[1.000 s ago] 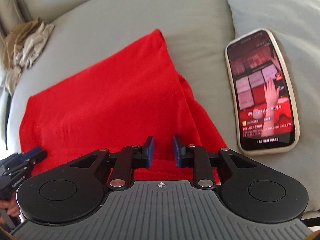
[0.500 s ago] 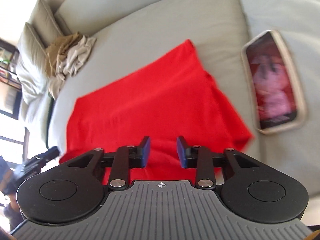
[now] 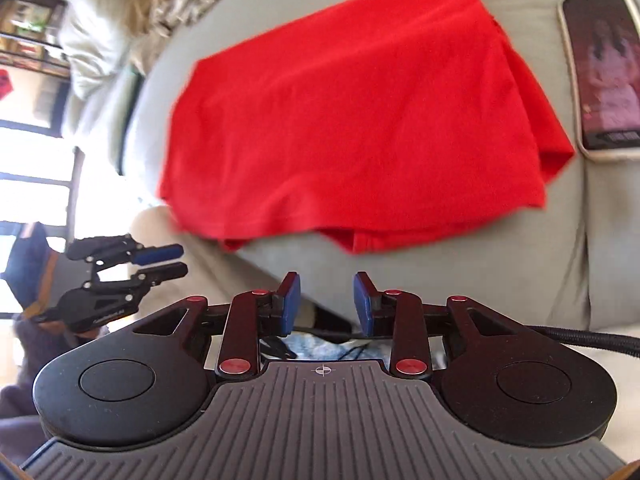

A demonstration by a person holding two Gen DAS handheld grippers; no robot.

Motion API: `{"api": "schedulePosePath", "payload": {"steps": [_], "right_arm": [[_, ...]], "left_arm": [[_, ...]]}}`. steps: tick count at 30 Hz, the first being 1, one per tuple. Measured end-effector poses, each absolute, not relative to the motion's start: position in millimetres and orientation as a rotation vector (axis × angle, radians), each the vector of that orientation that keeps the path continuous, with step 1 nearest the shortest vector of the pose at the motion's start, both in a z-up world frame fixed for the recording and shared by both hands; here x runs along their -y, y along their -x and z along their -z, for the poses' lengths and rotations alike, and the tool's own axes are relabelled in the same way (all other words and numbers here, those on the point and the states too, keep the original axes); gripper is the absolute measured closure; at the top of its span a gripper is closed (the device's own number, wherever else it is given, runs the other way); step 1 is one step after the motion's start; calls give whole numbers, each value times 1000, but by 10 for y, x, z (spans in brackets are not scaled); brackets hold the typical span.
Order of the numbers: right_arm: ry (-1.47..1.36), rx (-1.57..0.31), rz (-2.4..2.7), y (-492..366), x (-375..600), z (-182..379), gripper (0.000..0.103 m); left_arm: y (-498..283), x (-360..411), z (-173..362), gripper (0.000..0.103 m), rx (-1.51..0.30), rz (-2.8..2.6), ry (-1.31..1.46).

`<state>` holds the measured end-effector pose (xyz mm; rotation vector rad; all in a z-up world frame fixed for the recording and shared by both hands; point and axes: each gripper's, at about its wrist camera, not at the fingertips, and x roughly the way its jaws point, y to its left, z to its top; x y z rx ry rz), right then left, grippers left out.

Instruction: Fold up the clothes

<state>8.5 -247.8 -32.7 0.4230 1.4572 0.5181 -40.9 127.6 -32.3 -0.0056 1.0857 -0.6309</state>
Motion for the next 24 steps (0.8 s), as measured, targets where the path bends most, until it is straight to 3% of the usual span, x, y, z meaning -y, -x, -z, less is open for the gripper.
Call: {"api": "schedulePosePath", "payload": {"steps": [4, 9, 14, 20, 22, 24], "right_arm": [[-541, -1339, -480, -9, 2682, 257, 65], [-557, -1162, -297, -234, 2563, 438, 64], [-643, -1264, -234, -312, 2333, 949, 67], [-501, -1319, -305, 178, 2318, 708, 67], [-490, -1231, -267, 290, 2455, 580, 67], [-558, -1115, -208, 322, 2636, 530, 56]], "left_arm": [[326, -1406, 283, 82, -978, 490, 167], [-39, -994, 497, 78, -954, 359, 211], [5, -570, 755, 78, -1037, 400, 114], [363, -609, 579, 74, -1032, 476, 14], [338, -701, 534, 73, -990, 445, 54], [288, -753, 508, 73, -952, 414, 92]]}}
